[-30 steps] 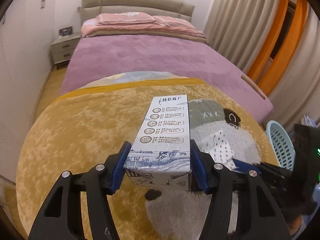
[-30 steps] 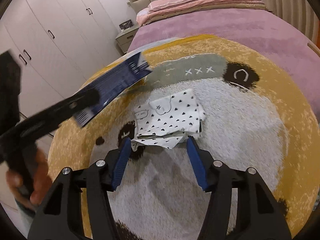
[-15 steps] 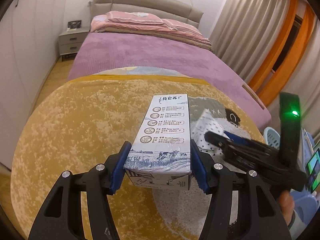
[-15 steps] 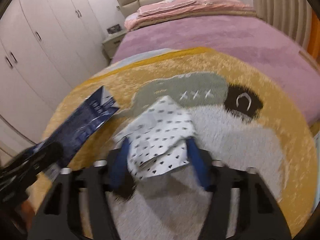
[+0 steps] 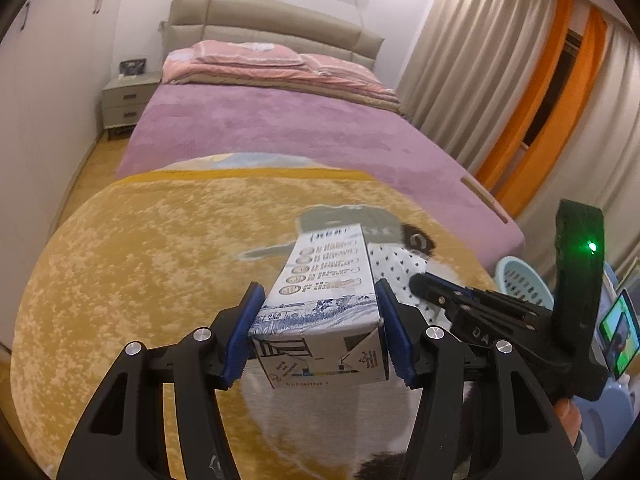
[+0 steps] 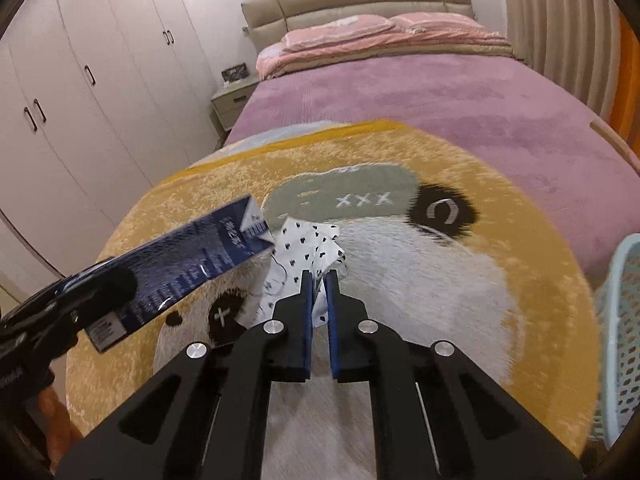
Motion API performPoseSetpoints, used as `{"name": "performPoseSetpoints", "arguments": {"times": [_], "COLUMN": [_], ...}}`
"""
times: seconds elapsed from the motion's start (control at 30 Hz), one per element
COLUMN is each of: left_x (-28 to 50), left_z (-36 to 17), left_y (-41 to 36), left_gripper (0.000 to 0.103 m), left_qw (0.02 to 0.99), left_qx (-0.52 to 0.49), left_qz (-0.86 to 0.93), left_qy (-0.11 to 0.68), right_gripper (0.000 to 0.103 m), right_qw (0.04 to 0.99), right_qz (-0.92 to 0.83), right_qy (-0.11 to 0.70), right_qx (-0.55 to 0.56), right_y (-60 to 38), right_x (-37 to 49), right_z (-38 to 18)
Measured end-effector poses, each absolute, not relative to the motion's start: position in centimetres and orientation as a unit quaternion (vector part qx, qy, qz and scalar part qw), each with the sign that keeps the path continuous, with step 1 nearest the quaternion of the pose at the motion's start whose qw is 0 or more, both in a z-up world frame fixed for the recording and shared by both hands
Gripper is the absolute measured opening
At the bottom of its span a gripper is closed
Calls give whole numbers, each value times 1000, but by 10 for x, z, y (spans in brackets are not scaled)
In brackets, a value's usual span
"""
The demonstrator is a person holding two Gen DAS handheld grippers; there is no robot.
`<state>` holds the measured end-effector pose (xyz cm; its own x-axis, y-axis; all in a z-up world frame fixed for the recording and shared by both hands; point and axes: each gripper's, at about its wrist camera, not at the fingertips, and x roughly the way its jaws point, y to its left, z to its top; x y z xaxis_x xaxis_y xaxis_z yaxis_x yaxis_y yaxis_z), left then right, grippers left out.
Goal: Collect trash
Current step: 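Carry the milk carton and polka-dot packet over the blue basket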
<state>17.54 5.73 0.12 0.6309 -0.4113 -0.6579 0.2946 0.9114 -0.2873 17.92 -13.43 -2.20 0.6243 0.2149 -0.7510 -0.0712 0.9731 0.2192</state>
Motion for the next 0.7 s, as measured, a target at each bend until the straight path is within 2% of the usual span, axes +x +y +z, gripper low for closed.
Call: {"name": "performPoseSetpoints", "arguments": {"times": [0.3, 0.7], "left_x": [156, 143], "left_z": [20, 35], "left_y": [18, -19], "left_gripper": [54, 54], "left_qw": [902, 900], "left_qx": [-70, -54], "left_qz": [-228, -254], "left_qy": [359, 351], "right_gripper": [5, 5], "right_qw": [915, 922], "right_qz": [64, 33], "right_qy": [386, 362], "right_qx": [102, 130], "right_y": [-187, -247], "right_x": [133, 98], "right_z": [14, 32]}}
